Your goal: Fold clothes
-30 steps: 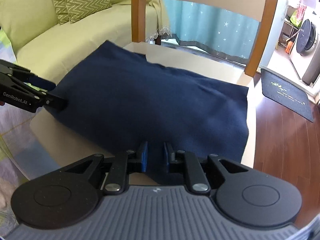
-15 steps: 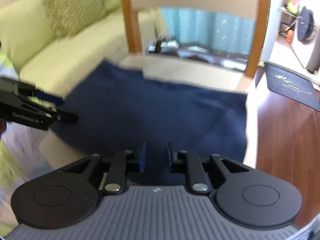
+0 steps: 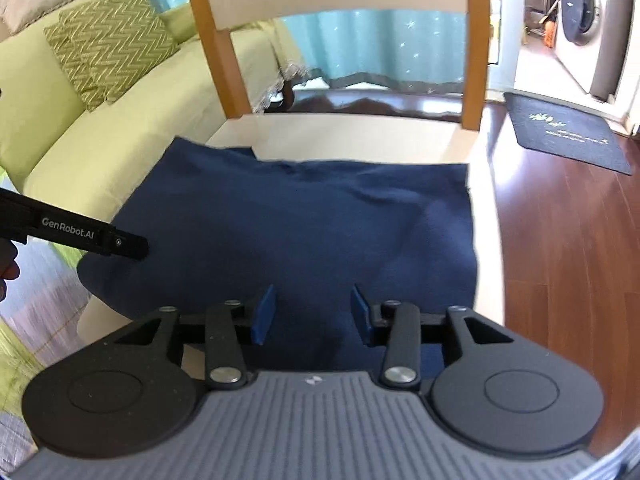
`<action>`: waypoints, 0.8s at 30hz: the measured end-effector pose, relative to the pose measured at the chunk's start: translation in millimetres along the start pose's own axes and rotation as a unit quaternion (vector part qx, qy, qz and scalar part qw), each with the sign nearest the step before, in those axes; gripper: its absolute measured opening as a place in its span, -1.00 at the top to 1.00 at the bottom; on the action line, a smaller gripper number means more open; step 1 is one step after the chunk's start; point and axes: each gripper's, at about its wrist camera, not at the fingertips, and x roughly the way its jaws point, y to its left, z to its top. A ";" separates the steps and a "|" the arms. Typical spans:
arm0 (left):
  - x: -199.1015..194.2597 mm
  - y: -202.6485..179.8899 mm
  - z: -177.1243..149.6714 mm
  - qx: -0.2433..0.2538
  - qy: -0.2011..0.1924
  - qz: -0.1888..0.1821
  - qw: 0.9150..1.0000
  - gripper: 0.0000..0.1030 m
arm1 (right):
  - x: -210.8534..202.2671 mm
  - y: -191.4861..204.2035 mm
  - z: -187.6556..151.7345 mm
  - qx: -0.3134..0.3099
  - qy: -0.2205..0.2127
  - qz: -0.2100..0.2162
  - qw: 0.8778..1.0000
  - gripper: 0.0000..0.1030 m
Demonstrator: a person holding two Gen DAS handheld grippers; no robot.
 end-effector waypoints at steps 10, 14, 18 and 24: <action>-39.9 11.2 -60.3 -0.003 0.008 -0.022 1.000 -0.48 | -56.1 26.2 -51.2 0.065 -0.025 -0.037 0.997 -0.46; -74.3 22.0 -91.7 0.002 0.004 -0.013 1.000 -0.48 | -92.9 54.7 -70.1 0.080 -0.040 -0.051 0.995 -0.67; -124.2 35.3 -121.4 0.001 -0.014 -0.021 1.000 -0.50 | -135.8 81.6 -80.6 0.092 -0.066 -0.070 0.991 -0.91; -215.6 52.1 -163.5 -0.011 -0.039 -0.025 0.999 -0.60 | -219.7 129.9 -85.8 0.093 -0.105 -0.087 0.986 -0.97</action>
